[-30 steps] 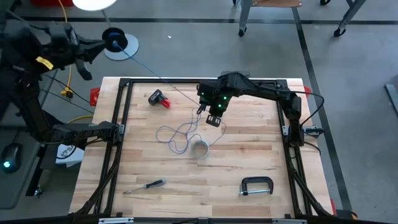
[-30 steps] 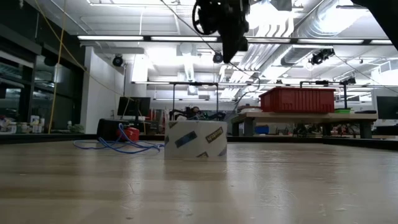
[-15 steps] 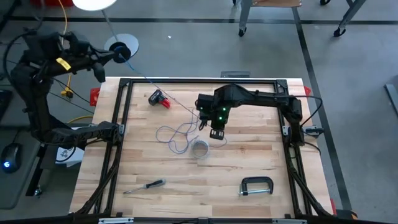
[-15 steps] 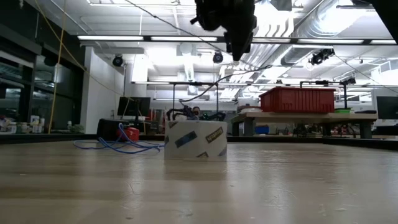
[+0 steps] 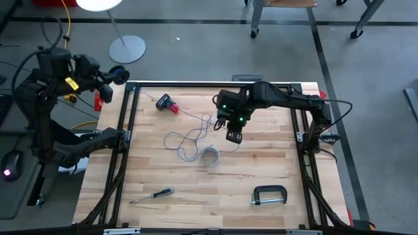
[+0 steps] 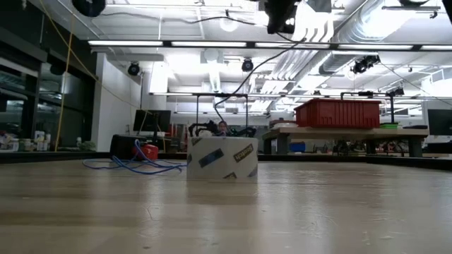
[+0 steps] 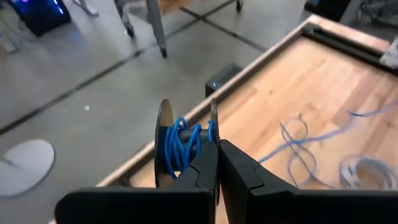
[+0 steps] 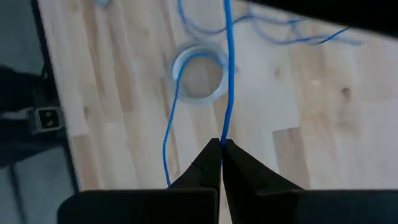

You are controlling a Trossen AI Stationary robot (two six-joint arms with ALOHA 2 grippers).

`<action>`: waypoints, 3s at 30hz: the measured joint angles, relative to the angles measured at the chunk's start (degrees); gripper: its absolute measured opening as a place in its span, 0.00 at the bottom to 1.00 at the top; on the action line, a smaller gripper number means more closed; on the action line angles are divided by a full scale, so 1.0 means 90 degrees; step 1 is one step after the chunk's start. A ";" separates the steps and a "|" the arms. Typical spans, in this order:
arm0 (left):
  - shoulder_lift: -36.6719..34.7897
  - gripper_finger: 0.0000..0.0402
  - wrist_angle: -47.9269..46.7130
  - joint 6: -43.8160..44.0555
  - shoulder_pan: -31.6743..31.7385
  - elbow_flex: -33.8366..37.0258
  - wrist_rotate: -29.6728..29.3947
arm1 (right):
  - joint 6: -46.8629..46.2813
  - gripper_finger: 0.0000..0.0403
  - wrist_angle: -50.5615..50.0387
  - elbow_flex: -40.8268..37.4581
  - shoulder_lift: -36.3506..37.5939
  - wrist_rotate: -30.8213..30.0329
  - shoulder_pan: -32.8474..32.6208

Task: Coil cords
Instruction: Coil the blue wire on the spool

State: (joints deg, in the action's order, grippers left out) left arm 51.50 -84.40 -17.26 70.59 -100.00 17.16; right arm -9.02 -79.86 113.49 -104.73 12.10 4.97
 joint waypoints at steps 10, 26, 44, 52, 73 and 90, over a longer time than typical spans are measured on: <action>-0.0874 0.00 -0.0304 0.0038 -0.0002 0.0661 -0.0944 | -0.0554 0.00 -0.0121 0.0002 0.0442 -0.0852 0.0027; -0.1349 0.00 0.0040 -0.0021 -0.0001 0.0720 -0.2159 | -0.1128 0.00 -0.0350 0.0002 0.0481 -0.1252 0.0074; -0.1766 0.00 0.1935 0.2375 -0.0010 0.3193 0.2558 | -0.0873 0.00 0.0142 0.0002 0.0477 -0.0892 0.0365; -0.1827 0.06 0.3395 0.3294 -0.0814 0.5473 0.3516 | -0.1009 0.00 0.0190 0.0002 0.0477 -0.0966 0.0574; 0.1556 0.47 0.7029 0.5194 -0.6374 0.6417 -0.0223 | -0.1145 0.00 0.0500 0.0002 0.0474 -0.1355 0.0867; 0.2968 0.38 0.8109 0.9326 -0.8787 0.6241 -0.2688 | -0.0971 0.00 0.0513 0.0002 0.0472 -0.1519 0.0867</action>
State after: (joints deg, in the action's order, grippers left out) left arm 78.21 -11.42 66.68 -8.50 -43.83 -7.03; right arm -17.75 -75.24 113.51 -100.49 -1.56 12.78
